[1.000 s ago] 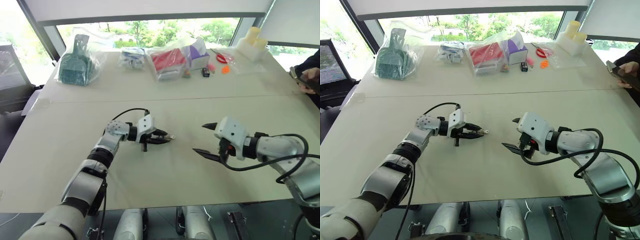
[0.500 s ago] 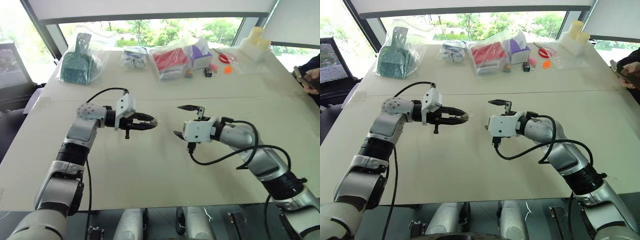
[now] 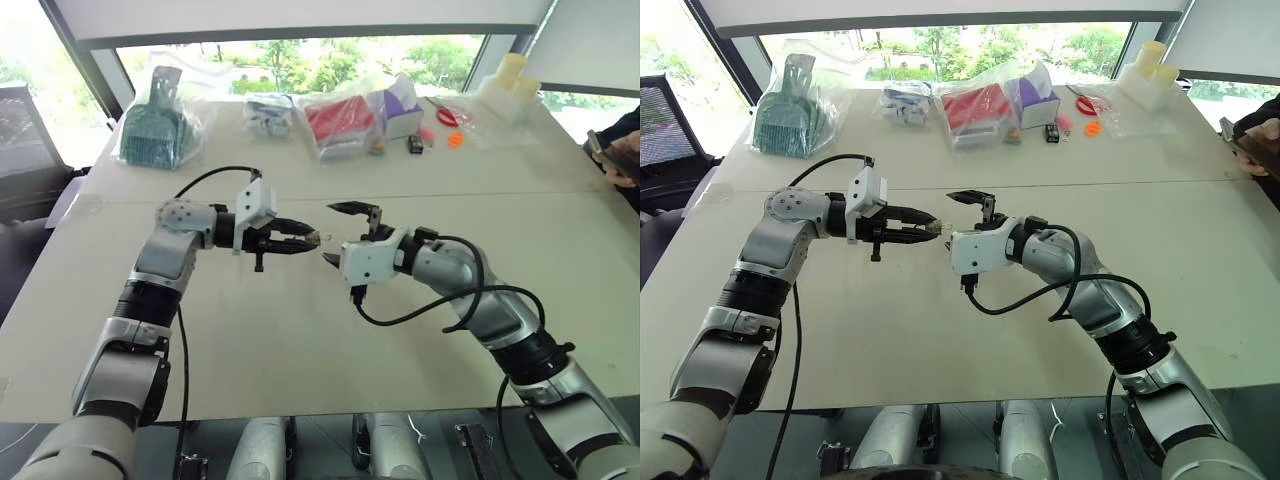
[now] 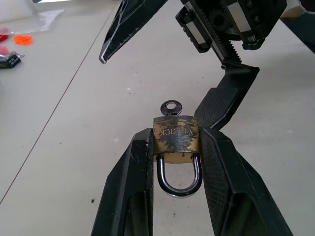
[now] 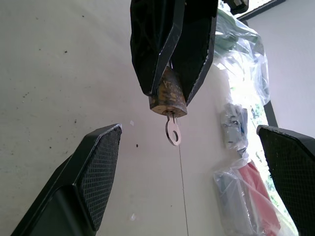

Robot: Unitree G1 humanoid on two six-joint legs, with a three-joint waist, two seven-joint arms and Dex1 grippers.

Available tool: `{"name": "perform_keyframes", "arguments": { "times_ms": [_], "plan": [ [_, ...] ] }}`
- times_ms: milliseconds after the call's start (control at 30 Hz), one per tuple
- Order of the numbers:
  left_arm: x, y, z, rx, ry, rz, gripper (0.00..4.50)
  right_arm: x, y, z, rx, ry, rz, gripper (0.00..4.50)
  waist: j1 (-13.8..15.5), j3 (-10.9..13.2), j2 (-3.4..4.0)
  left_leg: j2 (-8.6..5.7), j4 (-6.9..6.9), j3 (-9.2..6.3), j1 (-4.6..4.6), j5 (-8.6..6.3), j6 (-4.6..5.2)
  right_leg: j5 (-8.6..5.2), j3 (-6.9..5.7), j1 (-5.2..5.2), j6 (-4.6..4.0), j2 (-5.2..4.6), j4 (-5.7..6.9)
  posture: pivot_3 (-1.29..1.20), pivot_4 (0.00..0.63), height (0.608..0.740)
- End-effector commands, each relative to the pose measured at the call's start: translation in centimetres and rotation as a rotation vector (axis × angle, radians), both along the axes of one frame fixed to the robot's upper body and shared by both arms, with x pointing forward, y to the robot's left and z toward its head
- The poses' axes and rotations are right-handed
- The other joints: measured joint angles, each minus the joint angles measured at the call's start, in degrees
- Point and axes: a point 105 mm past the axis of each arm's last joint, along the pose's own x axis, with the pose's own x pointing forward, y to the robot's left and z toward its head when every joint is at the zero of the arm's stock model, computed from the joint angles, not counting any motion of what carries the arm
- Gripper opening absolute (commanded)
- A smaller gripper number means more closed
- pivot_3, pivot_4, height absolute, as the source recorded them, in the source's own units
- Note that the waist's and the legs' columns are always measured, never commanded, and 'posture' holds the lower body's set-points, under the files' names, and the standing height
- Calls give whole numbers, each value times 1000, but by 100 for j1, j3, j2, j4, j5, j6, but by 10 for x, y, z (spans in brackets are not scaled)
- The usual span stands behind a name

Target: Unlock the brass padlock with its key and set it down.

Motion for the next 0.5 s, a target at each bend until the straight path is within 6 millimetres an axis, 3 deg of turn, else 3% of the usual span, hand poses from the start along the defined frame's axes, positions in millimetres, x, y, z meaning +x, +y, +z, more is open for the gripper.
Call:
{"name": "perform_keyframes", "arguments": {
  "times_ms": [33, 233, 500],
  "plan": [
    [-3, -6, 18, -28, -61, -31, 746, 0, 3, 14, 14, -57, 12, 3153, -4, 0, 0, 0, 0, 0, 0, 0, 0, 0, 0, 0, 0, 0, 0, 0, 150, 740],
    [-4, -7, 17, -25, -67, -38, 746, -1, 7, 14, 10, -61, 21, 49, -8, 0, 0, 0, 0, 1, 0, 0, 0, 0, 0, -1, 0, 1, 1, 0, 150, 740],
    [-4, -7, 14, 43, -181, -49, 746, -2, 9, 12, -18, -5, 53, 49, -8, 0, 0, 0, 0, 2, 1, 0, -1, 0, 0, 0, 0, 0, 2, 0, 150, 740]
  ]
}}
